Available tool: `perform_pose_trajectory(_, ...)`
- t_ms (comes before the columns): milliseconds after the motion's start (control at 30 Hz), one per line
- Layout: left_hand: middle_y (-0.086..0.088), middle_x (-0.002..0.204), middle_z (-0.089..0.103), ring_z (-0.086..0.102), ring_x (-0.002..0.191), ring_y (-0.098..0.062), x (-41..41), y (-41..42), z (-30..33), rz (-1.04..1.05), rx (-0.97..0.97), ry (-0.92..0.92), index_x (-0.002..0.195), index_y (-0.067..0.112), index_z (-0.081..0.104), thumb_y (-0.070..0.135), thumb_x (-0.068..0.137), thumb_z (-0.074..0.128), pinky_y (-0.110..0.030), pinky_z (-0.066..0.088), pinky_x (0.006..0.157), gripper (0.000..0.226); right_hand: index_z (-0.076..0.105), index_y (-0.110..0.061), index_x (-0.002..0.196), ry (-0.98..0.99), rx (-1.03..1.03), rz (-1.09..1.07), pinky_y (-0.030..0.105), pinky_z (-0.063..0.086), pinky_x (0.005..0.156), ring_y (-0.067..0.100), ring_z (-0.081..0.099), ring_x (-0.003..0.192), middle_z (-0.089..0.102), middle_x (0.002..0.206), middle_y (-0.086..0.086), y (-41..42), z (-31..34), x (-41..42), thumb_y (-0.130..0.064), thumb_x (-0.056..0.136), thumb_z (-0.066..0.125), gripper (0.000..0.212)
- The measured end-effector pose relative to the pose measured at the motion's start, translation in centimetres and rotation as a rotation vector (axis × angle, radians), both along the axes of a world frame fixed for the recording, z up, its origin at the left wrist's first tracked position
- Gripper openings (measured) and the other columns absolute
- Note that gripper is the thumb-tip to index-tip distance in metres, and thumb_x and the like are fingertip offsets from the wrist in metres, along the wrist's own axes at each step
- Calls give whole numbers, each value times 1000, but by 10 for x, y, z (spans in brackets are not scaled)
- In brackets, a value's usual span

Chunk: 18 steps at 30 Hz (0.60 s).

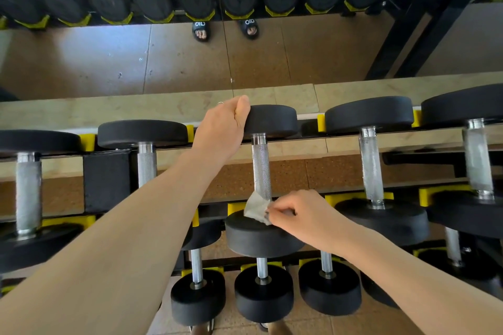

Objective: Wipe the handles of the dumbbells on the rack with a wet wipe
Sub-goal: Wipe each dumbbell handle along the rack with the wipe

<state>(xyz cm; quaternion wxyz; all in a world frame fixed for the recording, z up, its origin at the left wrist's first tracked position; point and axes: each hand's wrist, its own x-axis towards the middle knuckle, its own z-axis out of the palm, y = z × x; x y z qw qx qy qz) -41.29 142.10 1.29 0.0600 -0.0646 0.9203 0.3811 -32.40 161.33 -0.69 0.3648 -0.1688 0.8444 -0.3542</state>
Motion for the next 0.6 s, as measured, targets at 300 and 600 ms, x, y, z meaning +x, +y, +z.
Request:
perform_pose_trajectory(300, -3, 70, 46, 46, 66, -19, 0, -1, -3, 15, 10, -4, 73, 20, 42, 39, 110, 21, -35, 38, 62, 46, 65, -5, 107, -223, 264, 9, 29, 36, 84, 21, 51, 87, 59, 94, 6, -9, -18, -11, -24, 101, 36, 35)
perform_pose_trajectory(600, -3, 70, 47, 48, 67, -18, 0, -1, -3, 17, -1, -4, 74, 21, 43, 40, 110, 21, -33, 37, 61, 47, 66, -6, 112, -240, 274, -46, 26, 42, 76, 5, 42, 68, 51, 78, -5, -9, 6, -12, -18, 98, 40, 32)
